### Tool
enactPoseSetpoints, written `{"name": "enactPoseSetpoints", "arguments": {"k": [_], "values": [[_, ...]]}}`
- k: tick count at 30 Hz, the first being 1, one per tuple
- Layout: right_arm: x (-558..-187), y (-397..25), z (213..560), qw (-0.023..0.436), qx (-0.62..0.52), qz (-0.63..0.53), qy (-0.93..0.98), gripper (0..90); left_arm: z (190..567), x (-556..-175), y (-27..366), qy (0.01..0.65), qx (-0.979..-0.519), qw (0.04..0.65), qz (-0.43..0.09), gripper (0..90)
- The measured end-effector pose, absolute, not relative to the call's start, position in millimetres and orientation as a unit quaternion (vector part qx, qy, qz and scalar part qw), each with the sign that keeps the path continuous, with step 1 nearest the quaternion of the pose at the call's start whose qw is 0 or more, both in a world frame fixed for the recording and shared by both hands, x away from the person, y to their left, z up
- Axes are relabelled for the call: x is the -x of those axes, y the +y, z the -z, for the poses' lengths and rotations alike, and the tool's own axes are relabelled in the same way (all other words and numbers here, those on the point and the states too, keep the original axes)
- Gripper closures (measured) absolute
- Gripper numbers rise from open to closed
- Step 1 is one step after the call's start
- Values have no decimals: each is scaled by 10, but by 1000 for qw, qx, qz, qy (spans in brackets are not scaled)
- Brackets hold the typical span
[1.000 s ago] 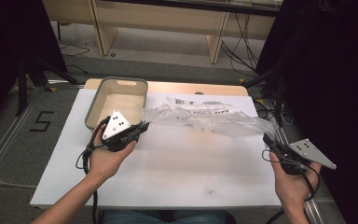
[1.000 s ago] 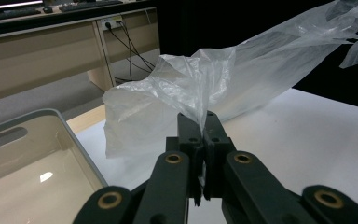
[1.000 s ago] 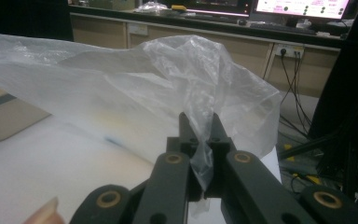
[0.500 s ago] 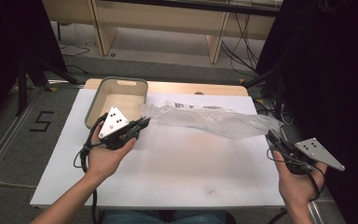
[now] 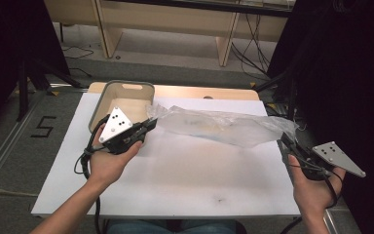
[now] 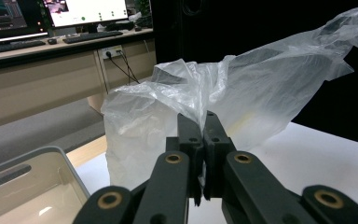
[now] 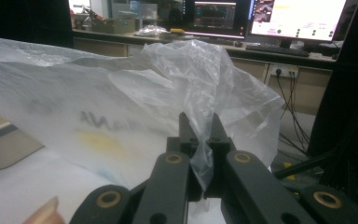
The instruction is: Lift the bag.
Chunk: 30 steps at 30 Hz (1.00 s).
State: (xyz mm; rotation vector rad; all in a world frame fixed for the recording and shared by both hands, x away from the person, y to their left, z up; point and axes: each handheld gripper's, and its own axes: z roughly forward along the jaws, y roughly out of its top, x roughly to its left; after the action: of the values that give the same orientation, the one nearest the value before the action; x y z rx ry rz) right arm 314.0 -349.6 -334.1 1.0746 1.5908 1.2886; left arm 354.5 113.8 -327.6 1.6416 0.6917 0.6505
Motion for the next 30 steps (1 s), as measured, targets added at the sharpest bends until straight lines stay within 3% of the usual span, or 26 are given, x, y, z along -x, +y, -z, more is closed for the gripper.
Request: {"name": "enactPoseSetpoints", "arguments": {"k": [17,30], "values": [[-3148,-3497,3237,408,-423,-520,620,899,3109,-3517,1133,289,-690,600,-283,886],[-3276,-3475,3223,409,-426,-520,617,899,3104,-3717,1113,300,-687,593,-294,886]]}}
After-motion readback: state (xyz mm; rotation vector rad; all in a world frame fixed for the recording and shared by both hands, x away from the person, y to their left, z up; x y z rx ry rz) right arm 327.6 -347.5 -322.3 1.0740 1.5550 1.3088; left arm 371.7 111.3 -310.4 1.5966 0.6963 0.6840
